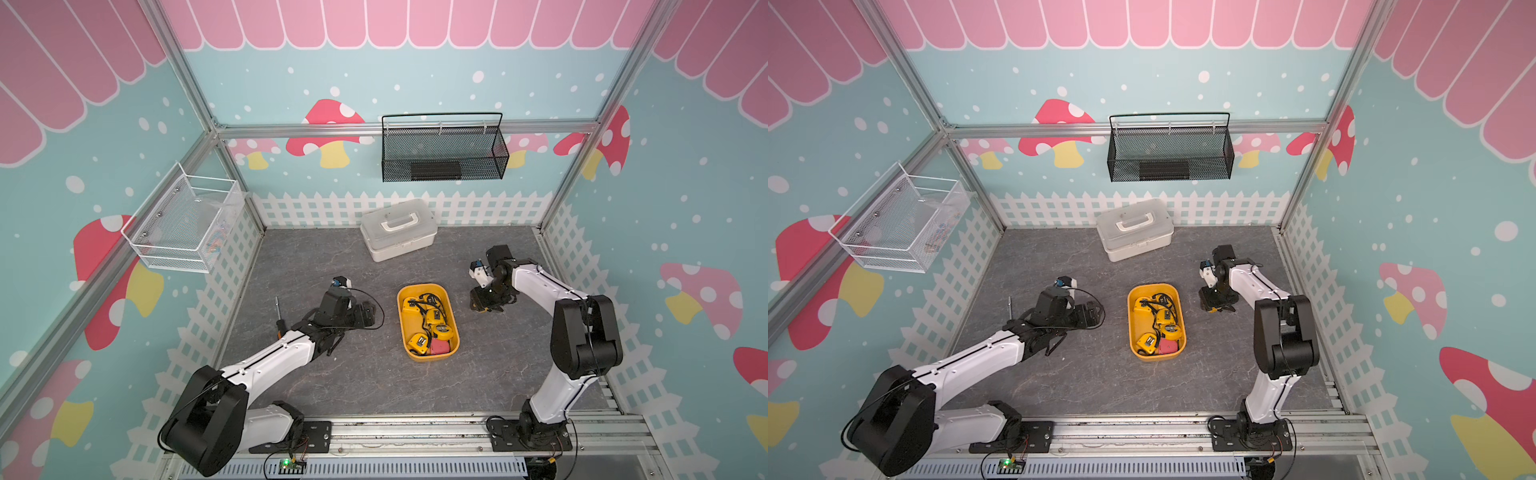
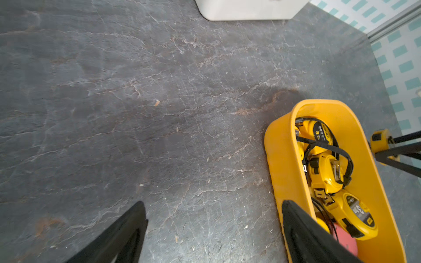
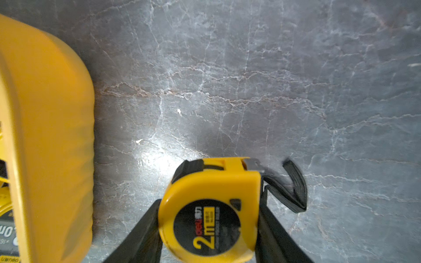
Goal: Take the tape measure out of the storage box
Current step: Place the tape measure at the center of the board.
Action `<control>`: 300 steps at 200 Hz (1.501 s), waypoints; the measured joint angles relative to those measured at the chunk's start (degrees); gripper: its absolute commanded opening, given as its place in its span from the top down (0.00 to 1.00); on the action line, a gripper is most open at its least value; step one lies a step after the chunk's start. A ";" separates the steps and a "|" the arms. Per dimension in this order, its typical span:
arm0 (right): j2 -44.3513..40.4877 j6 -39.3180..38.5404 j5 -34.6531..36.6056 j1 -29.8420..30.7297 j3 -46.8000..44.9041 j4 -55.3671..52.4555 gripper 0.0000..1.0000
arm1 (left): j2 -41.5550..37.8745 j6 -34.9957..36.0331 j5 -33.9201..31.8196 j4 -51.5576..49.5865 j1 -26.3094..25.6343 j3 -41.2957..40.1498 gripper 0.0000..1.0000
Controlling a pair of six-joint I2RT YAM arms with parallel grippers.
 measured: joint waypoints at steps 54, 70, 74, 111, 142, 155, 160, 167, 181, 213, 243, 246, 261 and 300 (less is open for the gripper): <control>2.56 0.35 0.66 -0.07 -1.03 0.70 0.42 | 8.15 0.92 1.73 -0.63 -3.52 5.18 0.08; 3.45 0.50 0.68 -0.07 -1.38 1.09 0.42 | 10.36 1.29 2.38 -0.83 -4.48 7.28 0.08; 3.56 0.59 0.66 -0.07 -1.51 1.20 0.42 | 10.80 1.36 2.58 -0.87 -4.72 7.78 0.08; 3.78 0.83 0.68 -0.11 -1.88 1.68 0.41 | 14.03 1.70 3.32 -1.14 -6.56 10.54 0.08; 4.09 0.85 0.70 -0.11 -1.88 1.84 0.40 | 16.92 2.19 3.89 -2.12 -7.87 12.70 0.08; 4.22 0.87 0.70 -0.11 -1.88 1.84 0.39 | 18.10 2.47 4.11 -2.60 -8.37 13.68 0.08; 4.24 0.90 0.70 -0.11 -1.88 1.84 0.39 | 18.47 2.58 4.11 -2.78 -8.55 14.01 0.08; 4.24 0.94 0.68 -0.11 -1.88 1.86 0.39 | 18.88 2.75 4.20 -3.08 -8.76 14.53 0.08; 4.24 0.98 0.70 -0.11 -1.88 1.86 0.37 | 19.80 3.06 4.28 -3.63 -9.16 15.58 0.08; 4.24 1.07 0.68 -0.11 -1.88 1.86 0.33 | 22.10 3.72 4.50 -5.27 -9.90 17.75 0.15; 4.24 1.05 0.59 -0.11 -1.99 1.81 0.29 | 24.33 4.52 4.48 -8.41 -10.43 20.44 0.19; 4.22 1.11 0.55 -0.11 -2.01 1.81 0.28 | 24.59 4.63 4.46 -8.74 -10.43 20.76 0.19; 3.93 1.03 0.50 -0.11 -2.12 1.75 0.26 | 26.05 5.11 4.37 -11.13 -10.43 22.84 0.21; -0.31 1.01 0.81 -0.11 -2.16 0.83 0.24 | 28.11 6.99 3.52 -15.87 -10.45 26.18 0.23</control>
